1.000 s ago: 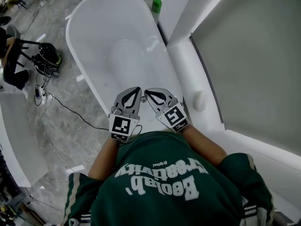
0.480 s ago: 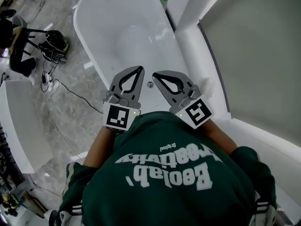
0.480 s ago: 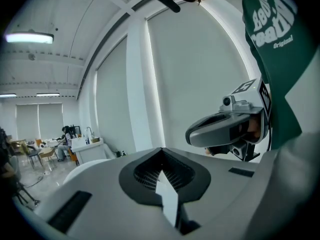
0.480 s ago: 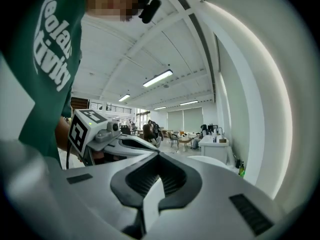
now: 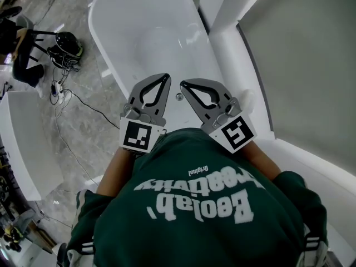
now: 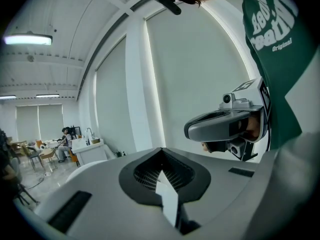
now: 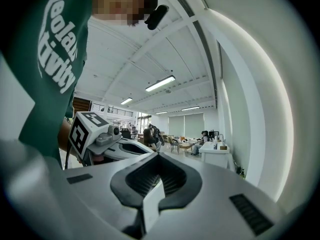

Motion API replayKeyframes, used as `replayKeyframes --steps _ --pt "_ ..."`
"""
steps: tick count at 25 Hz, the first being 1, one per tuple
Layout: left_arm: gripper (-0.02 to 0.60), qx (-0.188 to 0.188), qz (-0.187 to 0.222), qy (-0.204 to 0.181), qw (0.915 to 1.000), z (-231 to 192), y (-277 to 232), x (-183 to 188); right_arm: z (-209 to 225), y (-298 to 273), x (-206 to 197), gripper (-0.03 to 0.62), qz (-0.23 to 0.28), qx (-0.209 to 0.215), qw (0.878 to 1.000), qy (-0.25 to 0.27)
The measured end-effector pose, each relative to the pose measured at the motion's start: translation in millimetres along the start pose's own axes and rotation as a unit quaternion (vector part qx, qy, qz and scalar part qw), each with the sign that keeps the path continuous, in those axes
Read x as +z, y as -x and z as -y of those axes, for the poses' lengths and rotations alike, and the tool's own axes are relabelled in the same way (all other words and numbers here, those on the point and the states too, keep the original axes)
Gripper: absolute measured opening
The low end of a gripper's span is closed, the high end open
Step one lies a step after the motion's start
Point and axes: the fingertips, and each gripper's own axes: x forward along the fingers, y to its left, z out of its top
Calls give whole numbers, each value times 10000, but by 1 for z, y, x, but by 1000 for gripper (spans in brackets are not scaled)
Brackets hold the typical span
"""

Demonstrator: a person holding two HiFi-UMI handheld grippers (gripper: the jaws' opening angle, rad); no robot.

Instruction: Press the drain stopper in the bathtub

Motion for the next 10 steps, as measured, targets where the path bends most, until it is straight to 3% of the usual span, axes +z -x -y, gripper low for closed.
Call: replayKeyframes --steps 10 --pt "5 -75 -20 3 10000 0 -11 -6 13 -2 -10 11 -2 24 10000 -67"
